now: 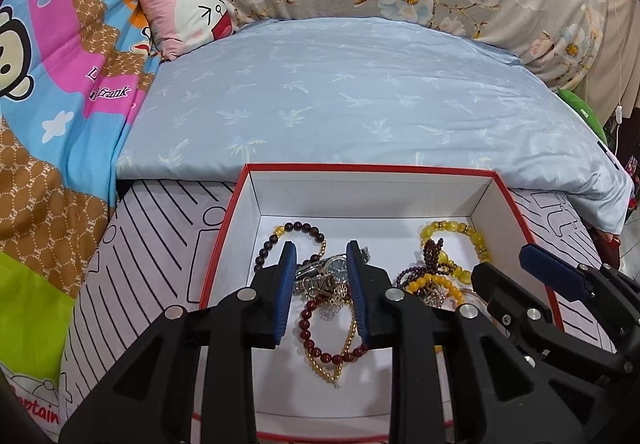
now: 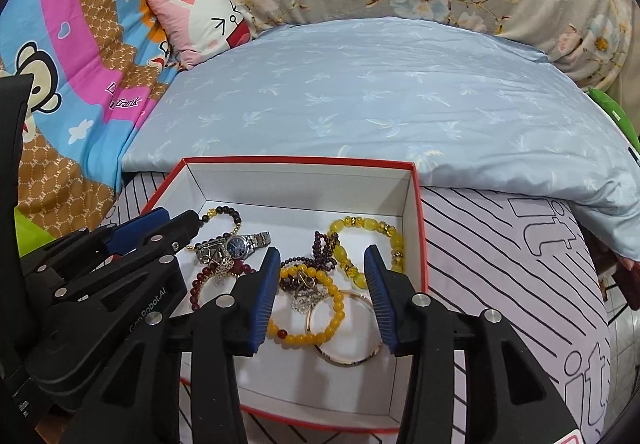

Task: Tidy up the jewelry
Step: 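Lower the chain and pendant into the box and open both tools, then withdraw both tools from the box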

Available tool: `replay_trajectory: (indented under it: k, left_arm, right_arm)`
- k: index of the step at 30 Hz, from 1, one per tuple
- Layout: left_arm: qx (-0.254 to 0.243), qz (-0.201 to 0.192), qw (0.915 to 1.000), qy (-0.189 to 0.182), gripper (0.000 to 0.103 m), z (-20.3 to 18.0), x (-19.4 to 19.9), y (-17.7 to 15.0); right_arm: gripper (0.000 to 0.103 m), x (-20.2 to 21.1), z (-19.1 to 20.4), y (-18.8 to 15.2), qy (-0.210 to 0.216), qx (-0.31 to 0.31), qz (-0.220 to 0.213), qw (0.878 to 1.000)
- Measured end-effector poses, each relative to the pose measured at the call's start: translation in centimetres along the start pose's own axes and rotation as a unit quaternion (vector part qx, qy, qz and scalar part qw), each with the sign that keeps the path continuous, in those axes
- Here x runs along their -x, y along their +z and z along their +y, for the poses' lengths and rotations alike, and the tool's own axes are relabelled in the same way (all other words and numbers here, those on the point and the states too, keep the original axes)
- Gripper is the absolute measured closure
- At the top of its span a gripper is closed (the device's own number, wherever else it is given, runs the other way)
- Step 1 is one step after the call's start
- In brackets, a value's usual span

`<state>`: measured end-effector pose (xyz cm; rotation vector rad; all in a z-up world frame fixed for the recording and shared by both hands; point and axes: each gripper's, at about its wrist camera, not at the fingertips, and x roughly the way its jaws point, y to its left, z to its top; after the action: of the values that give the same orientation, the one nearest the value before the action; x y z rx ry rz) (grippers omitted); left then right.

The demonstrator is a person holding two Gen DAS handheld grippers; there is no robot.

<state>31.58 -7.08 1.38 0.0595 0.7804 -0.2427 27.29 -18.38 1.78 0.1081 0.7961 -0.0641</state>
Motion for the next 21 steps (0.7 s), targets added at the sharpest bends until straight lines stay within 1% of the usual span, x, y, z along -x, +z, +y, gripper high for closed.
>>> replay_trajectory:
  k: [2,6,8,9,11,14,21]
  left_arm:
    - [0.002,0.000,1.0000,0.000,0.078,0.0,0.6,-0.2]
    - [-0.001,0.002,1.0000,0.006,0.077,-0.2,1.5,-0.6]
    - [-0.006,0.005,0.9998,0.017,0.068,-0.3,2.0,-0.9]
    - [-0.008,0.005,0.9997,0.020,0.066,-0.4,2.3,-1.1]
    - [-0.007,0.009,0.9997,0.022,0.061,-0.2,2.9,-1.4]
    - [0.000,0.018,0.9996,0.024,0.053,0.1,3.6,-1.9]
    - [0.007,0.034,0.9992,0.022,0.049,0.6,4.9,-3.2]
  right_arm:
    - [0.054,0.6,-0.2,-0.2,-0.003,-0.005,-0.001,1.000]
    - [0.053,1.7,-0.1,-0.7,-0.010,-0.008,-0.001,1.000]
    - [0.052,2.1,-0.1,-1.0,-0.017,-0.008,0.004,1.000]
    - [0.051,2.4,-0.1,-1.2,-0.021,-0.009,0.007,1.000]
    - [0.047,3.0,-0.1,-1.6,-0.025,-0.013,0.011,1.000]
    - [0.044,3.7,-0.3,-2.0,-0.024,-0.020,0.021,0.999]
    - [0.041,5.0,0.0,-3.3,-0.024,-0.028,0.036,0.999]
